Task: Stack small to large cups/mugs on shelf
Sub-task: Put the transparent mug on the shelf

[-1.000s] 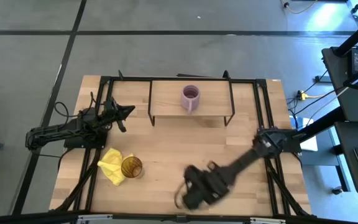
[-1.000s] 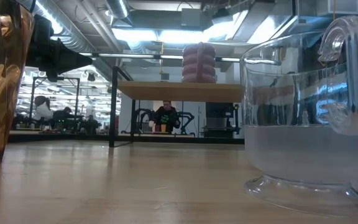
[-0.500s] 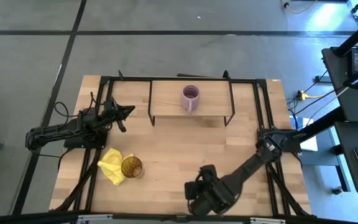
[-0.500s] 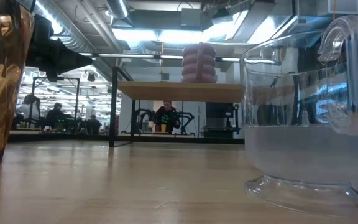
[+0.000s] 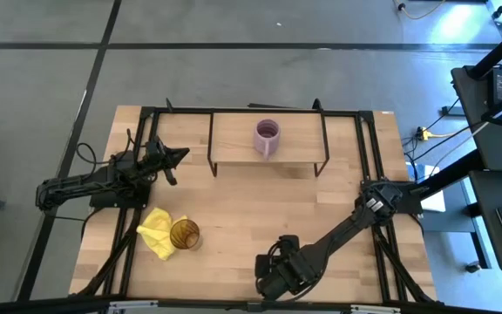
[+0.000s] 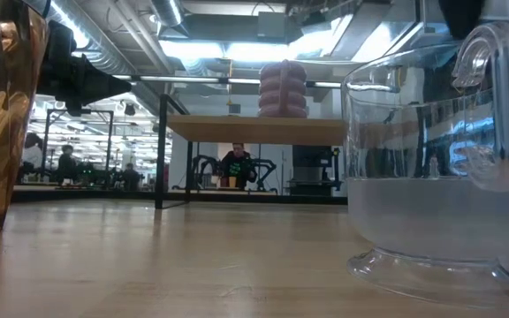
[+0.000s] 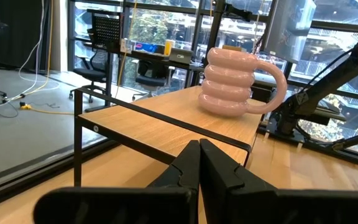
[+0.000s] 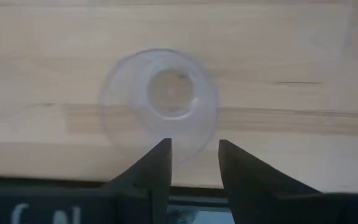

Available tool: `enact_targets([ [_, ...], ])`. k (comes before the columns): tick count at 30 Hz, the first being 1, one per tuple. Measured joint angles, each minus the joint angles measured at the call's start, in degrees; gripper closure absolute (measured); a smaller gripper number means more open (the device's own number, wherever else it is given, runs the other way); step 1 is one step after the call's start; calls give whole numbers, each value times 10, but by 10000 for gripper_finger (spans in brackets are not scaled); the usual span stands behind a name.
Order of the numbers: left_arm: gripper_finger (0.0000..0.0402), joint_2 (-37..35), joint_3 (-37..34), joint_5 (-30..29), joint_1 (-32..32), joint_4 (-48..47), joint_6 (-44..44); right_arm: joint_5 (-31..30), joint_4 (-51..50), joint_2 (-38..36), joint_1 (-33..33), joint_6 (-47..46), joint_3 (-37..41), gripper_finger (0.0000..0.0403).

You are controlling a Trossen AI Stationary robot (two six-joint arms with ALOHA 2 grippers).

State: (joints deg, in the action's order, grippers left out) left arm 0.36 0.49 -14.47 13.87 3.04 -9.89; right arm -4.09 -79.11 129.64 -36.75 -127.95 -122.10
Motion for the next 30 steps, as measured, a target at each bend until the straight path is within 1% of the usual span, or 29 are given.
enact_targets([
  [4, 401, 0, 0, 0, 0, 0, 0, 25, 3, 0, 0, -6, 25, 270],
  [11, 401, 0, 0, 0, 0, 0, 0, 25, 32, 1, 5, -8, 56, 270],
  [15, 401, 0, 0, 0, 0, 0, 0, 15, 48, 1, 5, -6, 62, 270],
  [19, 401, 0, 0, 0, 0, 0, 0, 13, 37, 1, 4, -1, 63, 270],
  [23, 401, 0, 0, 0, 0, 0, 0, 12, 5, 1, 5, 1, 63, 270],
  [26, 401, 0, 0, 0, 0, 0, 0, 12, -5, 1, 5, 5, 63, 281],
  [30, 401, 0, 0, 0, 0, 0, 0, 12, -4, 1, 5, 12, 63, 308],
])
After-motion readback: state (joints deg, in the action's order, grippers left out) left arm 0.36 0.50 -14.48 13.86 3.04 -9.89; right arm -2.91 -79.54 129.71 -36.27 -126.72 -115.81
